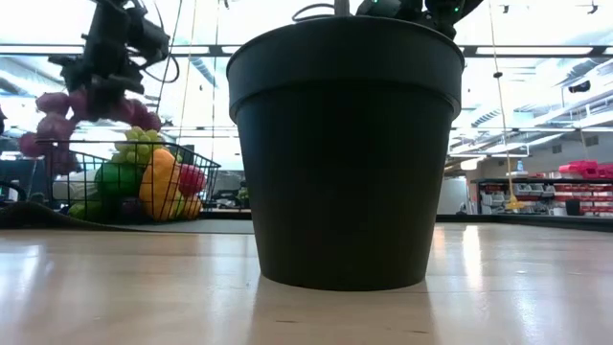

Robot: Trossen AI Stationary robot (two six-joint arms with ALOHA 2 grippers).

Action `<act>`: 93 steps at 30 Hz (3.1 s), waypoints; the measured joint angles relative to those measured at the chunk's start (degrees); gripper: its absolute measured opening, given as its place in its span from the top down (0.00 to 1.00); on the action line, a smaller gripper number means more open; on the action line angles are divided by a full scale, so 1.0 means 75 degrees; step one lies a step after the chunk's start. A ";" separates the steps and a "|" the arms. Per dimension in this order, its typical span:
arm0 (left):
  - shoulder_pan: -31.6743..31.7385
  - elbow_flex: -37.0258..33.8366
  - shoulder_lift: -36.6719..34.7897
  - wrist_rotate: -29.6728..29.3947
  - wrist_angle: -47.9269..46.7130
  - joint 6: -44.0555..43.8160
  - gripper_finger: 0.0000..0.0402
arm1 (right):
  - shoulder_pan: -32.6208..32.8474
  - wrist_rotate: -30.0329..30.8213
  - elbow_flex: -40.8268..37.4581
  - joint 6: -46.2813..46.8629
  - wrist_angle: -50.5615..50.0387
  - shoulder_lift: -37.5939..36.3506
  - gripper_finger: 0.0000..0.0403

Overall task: Build produce basket
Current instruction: Put the purple garlic into the wire basket

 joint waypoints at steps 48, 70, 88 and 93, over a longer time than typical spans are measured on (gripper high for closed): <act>-0.2163 0.3211 -0.0289 -0.0538 -0.0670 -0.0373 0.55 | -0.0006 -0.0050 0.0000 -0.0538 -0.0006 0.0000 0.38; -0.3134 0.3120 0.1022 -0.1853 0.0736 0.4051 0.58 | -0.0006 -0.0271 0.0000 -0.0535 -0.0729 0.0000 0.38; -0.3218 -0.0997 0.0192 -0.1838 0.1350 0.1902 0.43 | -0.0043 -0.0365 0.0000 -0.0601 -0.0894 0.0000 0.38; -0.3491 -0.0589 0.0192 -0.1800 0.0883 0.1339 0.41 | -0.0120 -0.0364 0.0000 -0.0596 -0.0901 0.0000 0.38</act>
